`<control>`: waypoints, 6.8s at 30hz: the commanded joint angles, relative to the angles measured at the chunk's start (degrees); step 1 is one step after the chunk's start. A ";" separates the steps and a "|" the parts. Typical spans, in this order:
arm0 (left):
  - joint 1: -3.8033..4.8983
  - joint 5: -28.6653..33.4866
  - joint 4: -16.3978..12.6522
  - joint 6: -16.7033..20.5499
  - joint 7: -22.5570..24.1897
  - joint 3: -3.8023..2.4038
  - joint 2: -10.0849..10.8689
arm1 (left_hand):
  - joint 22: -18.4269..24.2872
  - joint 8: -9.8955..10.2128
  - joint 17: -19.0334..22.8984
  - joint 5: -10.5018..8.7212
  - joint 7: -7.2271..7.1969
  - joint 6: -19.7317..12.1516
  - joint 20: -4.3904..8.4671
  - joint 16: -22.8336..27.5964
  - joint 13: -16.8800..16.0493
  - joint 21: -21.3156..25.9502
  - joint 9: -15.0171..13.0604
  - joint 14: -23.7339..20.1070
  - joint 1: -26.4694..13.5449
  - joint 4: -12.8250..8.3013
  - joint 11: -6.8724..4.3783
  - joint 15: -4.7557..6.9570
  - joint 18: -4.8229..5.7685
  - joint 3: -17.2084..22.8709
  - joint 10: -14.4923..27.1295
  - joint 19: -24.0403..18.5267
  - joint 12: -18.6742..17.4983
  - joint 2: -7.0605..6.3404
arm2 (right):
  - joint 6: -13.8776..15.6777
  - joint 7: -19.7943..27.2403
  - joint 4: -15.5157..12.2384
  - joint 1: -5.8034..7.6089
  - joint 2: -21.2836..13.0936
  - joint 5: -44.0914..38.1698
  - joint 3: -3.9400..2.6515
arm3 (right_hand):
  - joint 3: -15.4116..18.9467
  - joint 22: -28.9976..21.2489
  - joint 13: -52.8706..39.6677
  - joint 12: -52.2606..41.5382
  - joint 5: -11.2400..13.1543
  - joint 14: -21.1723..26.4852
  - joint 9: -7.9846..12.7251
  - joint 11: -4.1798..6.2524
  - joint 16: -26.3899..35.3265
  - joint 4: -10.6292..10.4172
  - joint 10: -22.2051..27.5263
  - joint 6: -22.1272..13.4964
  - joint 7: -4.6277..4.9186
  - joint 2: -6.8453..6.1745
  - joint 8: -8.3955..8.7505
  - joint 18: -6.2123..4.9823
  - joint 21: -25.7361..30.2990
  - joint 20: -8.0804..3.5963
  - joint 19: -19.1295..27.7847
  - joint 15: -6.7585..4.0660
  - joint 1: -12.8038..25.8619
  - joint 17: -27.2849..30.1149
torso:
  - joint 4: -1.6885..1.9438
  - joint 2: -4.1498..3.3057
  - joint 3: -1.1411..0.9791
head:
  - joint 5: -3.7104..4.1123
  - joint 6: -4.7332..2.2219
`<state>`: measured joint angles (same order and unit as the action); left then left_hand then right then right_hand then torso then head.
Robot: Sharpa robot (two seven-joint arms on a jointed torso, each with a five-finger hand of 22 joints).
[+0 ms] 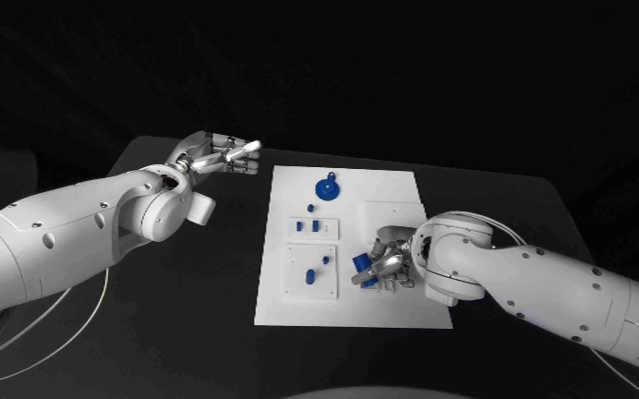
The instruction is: Assemble the parts on the task board
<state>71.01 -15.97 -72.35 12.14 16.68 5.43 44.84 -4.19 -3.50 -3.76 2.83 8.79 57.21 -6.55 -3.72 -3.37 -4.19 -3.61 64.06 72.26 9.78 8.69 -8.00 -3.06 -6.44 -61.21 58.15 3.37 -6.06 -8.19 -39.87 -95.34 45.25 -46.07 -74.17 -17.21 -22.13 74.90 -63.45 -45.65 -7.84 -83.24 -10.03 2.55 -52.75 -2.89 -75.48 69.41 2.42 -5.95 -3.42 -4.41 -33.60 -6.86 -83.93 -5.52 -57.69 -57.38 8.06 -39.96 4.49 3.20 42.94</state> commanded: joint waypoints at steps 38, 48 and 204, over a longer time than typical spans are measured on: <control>0.03 0.12 0.60 -1.01 -0.12 -0.02 -0.22 | 0.05 -0.13 0.06 -0.13 0.05 0.13 -0.33 0.19 -0.01 0.10 -0.02 -0.34 -0.16 -0.91 -0.09 0.11 0.33 -0.03 0.32 -0.21 0.04 1.14 | -4.38 -2.24 -1.08 0.70 -3.68 5.90 -1.89 | 1.00 3.67 -1.99 -1.06 -0.80 -0.09 -11.72 0.48 -0.81 1.04 -0.93 0.07 -1.04 1.26 -0.26 1.30 -1.33 -0.58 -2.91 -0.65 0.21 -0.36 | 0.61 -0.03 0.25 | 0.73 0.37; 0.04 0.10 0.61 -1.15 -0.27 -0.02 -0.21 | 0.04 -0.13 0.05 -0.13 0.05 0.15 -0.35 0.19 -0.01 0.10 -0.02 -0.34 -0.29 -1.08 -0.07 0.10 0.31 0.03 0.40 -0.23 0.04 1.15 | -6.12 -2.37 0.25 0.70 -3.33 4.68 -1.64 | 1.50 3.76 -1.81 -0.76 -0.79 -0.08 -12.84 0.58 -0.80 1.47 -0.94 0.39 -1.21 1.64 -0.27 1.34 -1.51 -0.64 -2.90 -0.72 0.48 -0.50 | 0.78 -0.04 0.27 | 0.77 0.41; 0.06 -0.58 0.94 -1.41 -1.18 0.01 -0.06 | 0.05 -0.14 0.04 -0.11 0.08 0.16 -0.45 0.19 -0.01 0.10 -0.02 -0.55 0.15 -0.11 0.07 0.01 0.27 0.34 0.91 -0.43 0.04 0.79 | -8.38 -1.09 -0.56 1.44 -3.45 2.83 -1.35 | 10.62 3.82 -2.63 0.42 5.06 -0.49 -13.49 0.65 0.88 -2.86 -1.96 2.32 -1.35 -3.47 -0.29 1.71 -1.55 -0.77 -2.96 -0.70 -3.19 -1.72 | 1.15 -0.14 0.35 | 1.18 1.01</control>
<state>71.03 -16.25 -71.35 11.32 15.30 5.48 44.82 -4.20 -3.50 -3.76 2.83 8.79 57.21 -6.75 -3.72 -3.37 -4.19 -3.62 64.06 72.00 9.38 8.70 -8.00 -3.06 -6.19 -60.79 57.95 3.37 -5.35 -15.49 -39.94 -95.73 46.75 -49.45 -72.06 -18.52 -11.40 74.90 -65.99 -44.94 -3.11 -83.63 -23.48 3.28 -51.58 -5.75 -77.01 71.37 0.90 -9.58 -3.54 -3.03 -34.81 -7.46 -84.14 -6.12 -61.30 -59.08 9.23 -40.07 4.86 4.41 43.95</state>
